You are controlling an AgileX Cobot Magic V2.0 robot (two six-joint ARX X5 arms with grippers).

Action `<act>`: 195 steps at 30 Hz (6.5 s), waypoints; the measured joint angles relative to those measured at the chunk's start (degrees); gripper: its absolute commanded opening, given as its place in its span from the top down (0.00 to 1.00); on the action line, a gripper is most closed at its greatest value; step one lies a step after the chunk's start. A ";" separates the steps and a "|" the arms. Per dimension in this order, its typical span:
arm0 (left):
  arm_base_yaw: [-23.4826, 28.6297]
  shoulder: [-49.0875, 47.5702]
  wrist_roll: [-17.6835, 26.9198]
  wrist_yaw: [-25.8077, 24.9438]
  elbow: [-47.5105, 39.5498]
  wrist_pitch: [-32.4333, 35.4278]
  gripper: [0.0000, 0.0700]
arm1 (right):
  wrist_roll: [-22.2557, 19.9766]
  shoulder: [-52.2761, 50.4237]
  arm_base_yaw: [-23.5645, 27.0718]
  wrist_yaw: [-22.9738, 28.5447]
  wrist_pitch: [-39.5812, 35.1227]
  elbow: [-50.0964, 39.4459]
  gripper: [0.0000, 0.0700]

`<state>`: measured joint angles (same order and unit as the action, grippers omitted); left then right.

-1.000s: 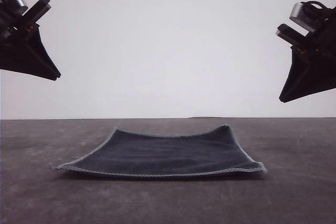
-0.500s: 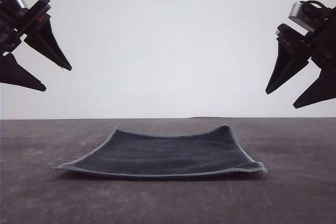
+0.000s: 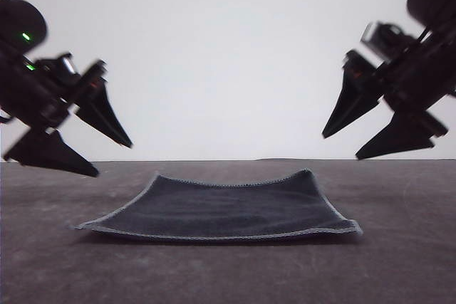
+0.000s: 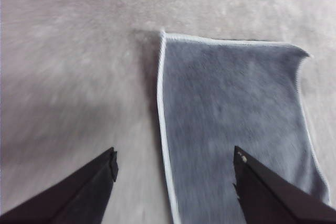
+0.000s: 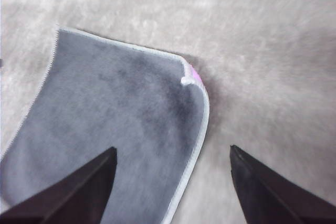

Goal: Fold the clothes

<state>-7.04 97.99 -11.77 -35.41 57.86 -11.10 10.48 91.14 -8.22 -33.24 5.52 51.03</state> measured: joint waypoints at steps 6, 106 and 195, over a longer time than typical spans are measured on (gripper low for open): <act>-1.58 8.96 0.01 -0.17 10.04 -0.68 0.39 | 0.41 8.87 -0.44 -1.24 -0.86 6.93 0.39; -4.08 20.55 33.61 -11.39 29.74 -67.15 0.66 | -19.61 16.74 0.01 -26.60 40.22 12.61 0.61; 0.12 -26.79 17.96 16.72 1.96 -42.92 0.49 | 18.67 -1.25 -3.79 -15.13 -10.96 -18.19 0.89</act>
<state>-6.92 71.20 6.19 -18.70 59.81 -54.02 29.15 89.89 -12.01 -48.37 -5.44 32.84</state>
